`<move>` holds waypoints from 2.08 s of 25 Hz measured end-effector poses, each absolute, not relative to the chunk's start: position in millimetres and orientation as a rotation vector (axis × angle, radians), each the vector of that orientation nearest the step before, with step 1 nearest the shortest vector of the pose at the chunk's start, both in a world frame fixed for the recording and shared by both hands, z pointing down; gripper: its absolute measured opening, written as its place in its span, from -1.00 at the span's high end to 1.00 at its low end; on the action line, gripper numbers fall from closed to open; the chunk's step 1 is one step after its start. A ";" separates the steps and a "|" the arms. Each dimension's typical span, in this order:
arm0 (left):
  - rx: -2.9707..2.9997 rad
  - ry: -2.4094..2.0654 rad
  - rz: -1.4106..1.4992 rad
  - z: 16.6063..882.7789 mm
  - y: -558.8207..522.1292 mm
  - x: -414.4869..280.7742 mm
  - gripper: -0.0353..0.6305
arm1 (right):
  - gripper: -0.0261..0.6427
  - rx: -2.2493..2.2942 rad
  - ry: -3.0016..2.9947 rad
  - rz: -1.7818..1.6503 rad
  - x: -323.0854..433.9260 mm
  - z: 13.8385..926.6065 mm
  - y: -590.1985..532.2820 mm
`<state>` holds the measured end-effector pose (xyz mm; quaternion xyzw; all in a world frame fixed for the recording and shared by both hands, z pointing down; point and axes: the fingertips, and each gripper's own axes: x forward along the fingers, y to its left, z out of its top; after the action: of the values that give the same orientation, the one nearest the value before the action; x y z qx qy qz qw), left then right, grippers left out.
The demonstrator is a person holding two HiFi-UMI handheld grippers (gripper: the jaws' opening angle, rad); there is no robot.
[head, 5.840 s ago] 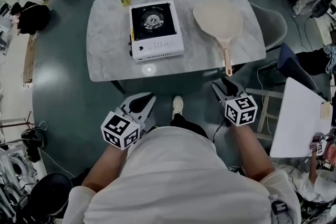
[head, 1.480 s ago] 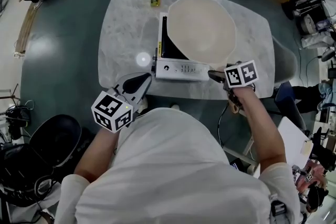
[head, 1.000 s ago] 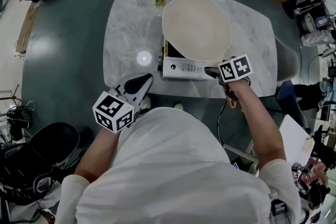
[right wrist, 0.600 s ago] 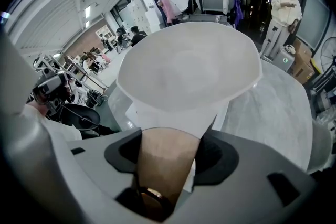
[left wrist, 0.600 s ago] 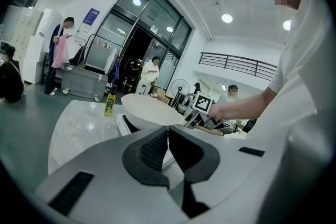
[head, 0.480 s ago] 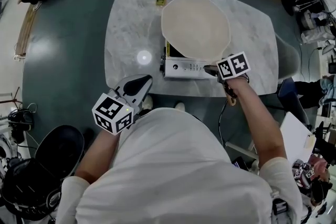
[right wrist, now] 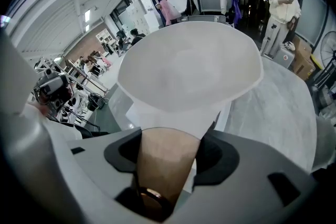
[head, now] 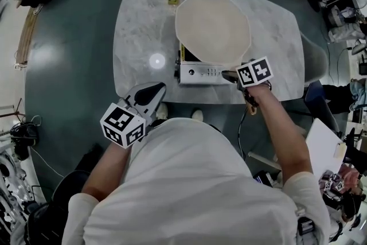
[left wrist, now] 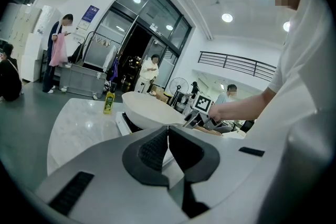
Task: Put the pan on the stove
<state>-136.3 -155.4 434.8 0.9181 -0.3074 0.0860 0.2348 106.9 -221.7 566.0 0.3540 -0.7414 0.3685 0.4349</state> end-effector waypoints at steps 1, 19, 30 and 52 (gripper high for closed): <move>2.521 -0.841 0.237 434.7 -155.9 -135.7 0.84 | 0.14 0.881 -1.847 0.918 106.9 565.8 -221.9; 2.540 -0.802 0.245 434.0 -156.7 -129.6 0.84 | 0.09 0.875 -1.857 0.910 104.2 565.9 -220.4; 2.542 -0.787 0.252 434.4 -154.9 -127.6 0.84 | 0.13 0.891 -1.858 0.933 104.1 567.0 -220.7; 2.534 -0.787 0.259 436.8 -154.3 -117.0 0.84 | 0.07 0.857 -1.866 0.928 111.0 569.2 -229.5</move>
<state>-117.0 -154.3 436.8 0.9238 -0.2868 0.0943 0.2355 111.0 -229.5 569.2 0.3433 -0.7478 0.3717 0.4298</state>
